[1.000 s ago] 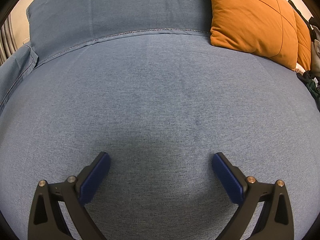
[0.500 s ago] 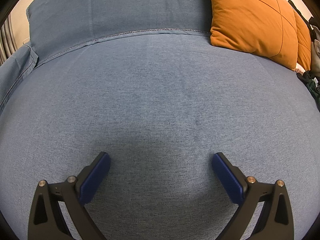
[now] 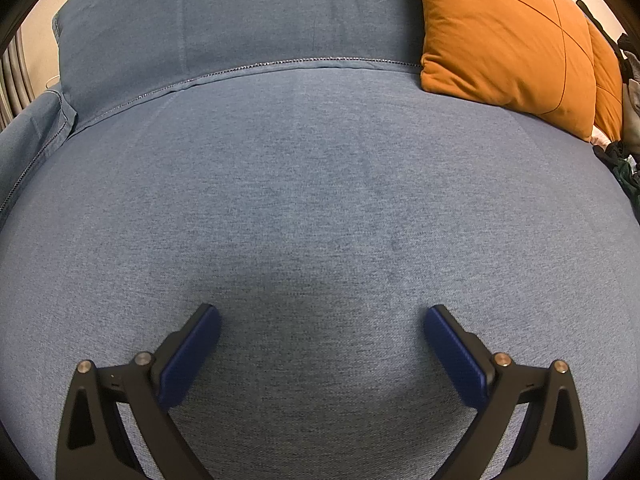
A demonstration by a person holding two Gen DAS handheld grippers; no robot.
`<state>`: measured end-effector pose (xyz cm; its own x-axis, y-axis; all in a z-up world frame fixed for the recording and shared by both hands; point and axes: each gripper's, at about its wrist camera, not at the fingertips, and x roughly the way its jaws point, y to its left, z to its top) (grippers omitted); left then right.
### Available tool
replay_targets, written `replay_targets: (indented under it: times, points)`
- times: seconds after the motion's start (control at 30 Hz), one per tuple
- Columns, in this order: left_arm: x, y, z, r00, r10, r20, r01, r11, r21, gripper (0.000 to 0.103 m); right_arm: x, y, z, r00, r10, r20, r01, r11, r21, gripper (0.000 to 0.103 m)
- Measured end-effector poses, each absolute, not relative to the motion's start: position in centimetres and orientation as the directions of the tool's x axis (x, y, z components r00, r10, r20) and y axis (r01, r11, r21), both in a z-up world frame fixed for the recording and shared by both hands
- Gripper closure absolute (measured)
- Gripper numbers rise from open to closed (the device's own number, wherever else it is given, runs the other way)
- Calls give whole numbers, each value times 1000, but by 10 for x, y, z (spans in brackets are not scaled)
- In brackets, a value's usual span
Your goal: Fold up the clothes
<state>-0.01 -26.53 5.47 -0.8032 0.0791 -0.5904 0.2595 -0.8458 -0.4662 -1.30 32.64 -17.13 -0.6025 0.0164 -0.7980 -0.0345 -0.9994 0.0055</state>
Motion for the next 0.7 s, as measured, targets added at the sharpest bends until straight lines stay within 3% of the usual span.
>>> replay_targets:
  times: [0.43,0.7]
  points:
    - [-7,-299,60,-792,-89,-604,407,-814,-415,2,-13,326,-172,-603,17,-798,-35,-999,5,0]
    - [-29,-251,49,-755,48,-654,274,-884,-380,2,-19,327,-175,-603,16,-798,-35,-999,5,0]
